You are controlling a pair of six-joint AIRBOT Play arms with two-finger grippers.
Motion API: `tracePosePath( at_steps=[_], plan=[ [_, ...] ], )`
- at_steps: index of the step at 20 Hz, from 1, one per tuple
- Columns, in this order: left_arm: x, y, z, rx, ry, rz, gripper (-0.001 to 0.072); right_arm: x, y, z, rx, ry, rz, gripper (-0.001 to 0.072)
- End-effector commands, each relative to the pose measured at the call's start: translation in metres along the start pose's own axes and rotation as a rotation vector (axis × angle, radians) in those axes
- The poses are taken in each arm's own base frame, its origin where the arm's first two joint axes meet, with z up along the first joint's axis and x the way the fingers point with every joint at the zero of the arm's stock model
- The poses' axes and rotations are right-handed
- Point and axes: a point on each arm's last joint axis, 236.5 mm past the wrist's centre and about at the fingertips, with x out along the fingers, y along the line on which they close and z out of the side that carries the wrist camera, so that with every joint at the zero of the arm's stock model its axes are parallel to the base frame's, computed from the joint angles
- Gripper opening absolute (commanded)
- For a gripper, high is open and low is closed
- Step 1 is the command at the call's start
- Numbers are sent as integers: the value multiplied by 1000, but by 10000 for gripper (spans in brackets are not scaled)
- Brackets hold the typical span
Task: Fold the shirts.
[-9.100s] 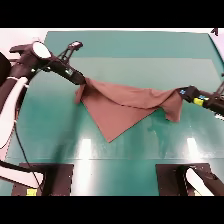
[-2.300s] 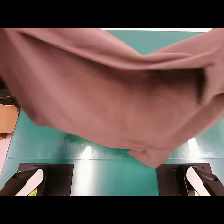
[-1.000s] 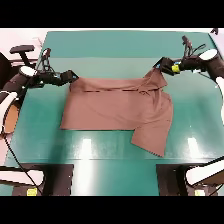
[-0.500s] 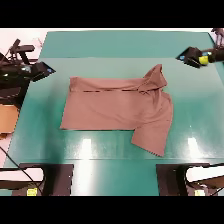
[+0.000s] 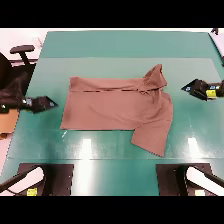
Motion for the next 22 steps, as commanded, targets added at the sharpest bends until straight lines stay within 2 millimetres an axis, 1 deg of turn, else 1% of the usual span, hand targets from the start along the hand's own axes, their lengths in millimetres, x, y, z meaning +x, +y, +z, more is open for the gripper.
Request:
tracePosePath(
  at_steps=[1,3,5,8,11,13,15,16,17,18,19,20,22],
  plan=[
    [26,16,-59,-89,107,10,703,10,-13,-64,58,14,-29,655],
    [34,29,-79,-125,143,46,703,12,-14,-76,66,8,-31,654],
    [41,33,-88,-151,151,48,703,12,-14,-82,67,13,-31,654],
    [48,35,-85,-185,136,32,703,13,-14,-82,71,12,-29,653],
    [61,30,-80,-237,134,-35,702,13,-14,-83,70,13,-30,641],
    [70,34,-85,-270,161,-50,702,13,-14,-83,71,14,-29,641],
    [73,32,-82,-277,151,-74,700,13,-14,-83,71,14,-29,641],
    [73,31,-81,-281,148,-78,687,13,-14,-83,71,15,-29,641],
    [73,30,-81,-280,151,-81,449,13,-14,-83,71,16,-29,640],
    [73,28,-82,-266,155,-88,171,13,-14,-83,71,17,-28,640],
    [72,26,-83,-243,160,-98,19,13,-14,-85,71,23,-27,639],
    [72,25,-83,-236,161,-101,20,12,-17,-89,67,39,-38,639],
    [70,25,-77,-226,151,-101,20,11,-29,-99,103,83,-63,640]
  ],
)
